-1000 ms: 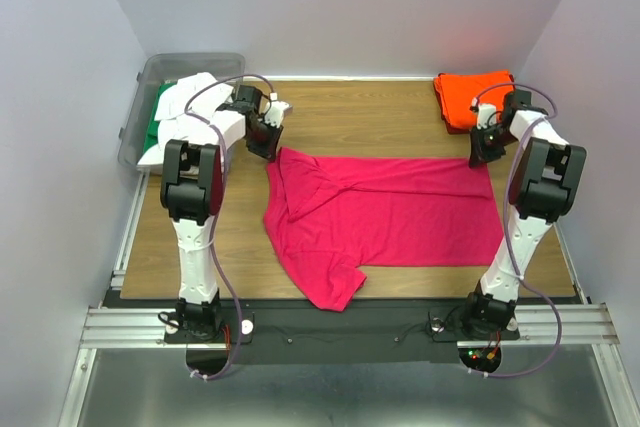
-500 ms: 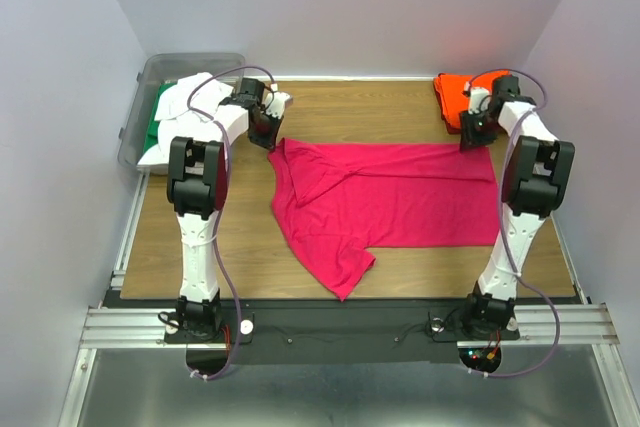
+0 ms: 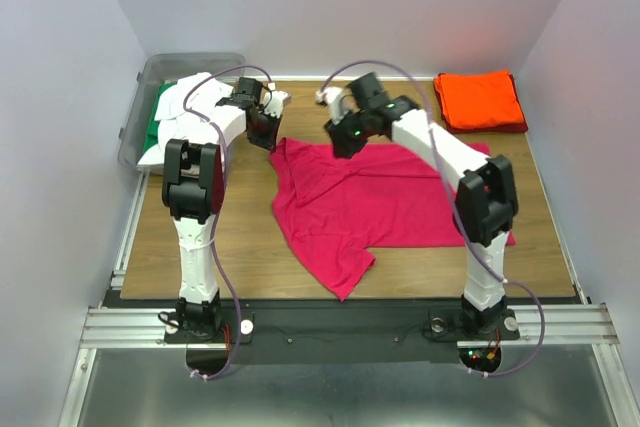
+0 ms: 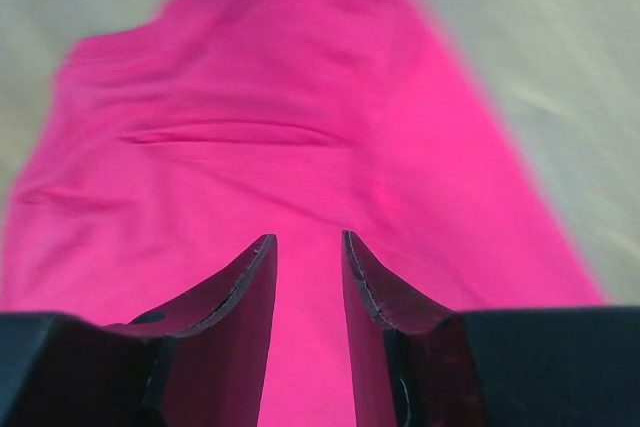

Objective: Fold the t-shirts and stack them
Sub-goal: Flatten the tshirt out, then fold the tshirt

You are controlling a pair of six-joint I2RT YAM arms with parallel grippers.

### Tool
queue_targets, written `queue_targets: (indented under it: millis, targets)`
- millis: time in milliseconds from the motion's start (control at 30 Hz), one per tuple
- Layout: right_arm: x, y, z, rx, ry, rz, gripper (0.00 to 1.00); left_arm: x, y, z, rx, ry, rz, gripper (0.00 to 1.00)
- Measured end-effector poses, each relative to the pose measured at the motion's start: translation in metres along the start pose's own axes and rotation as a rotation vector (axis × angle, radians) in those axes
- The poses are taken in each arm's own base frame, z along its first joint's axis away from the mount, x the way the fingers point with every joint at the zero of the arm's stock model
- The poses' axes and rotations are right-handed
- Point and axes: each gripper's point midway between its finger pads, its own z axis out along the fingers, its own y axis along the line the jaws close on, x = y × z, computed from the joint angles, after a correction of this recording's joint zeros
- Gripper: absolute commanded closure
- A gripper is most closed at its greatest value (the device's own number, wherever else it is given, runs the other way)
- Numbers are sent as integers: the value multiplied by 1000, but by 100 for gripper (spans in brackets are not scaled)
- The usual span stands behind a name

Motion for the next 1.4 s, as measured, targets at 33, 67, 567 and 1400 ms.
queue_targets:
  millis: [33, 67, 567, 1400]
  targets:
    - [3, 24, 16, -42, 26, -25, 62, 0, 0, 0, -3, -1, -1, 96]
    - [6, 40, 27, -67, 48, -42, 62, 0, 2, 0, -9, -1, -3, 97]
    - [37, 143, 77, -179, 186, -146, 56, 7, 22, 1, -71, 11, -43, 100]
    - [40, 153, 133, -99, 209, -77, 58, 9, 24, 7, -66, 13, -47, 100]
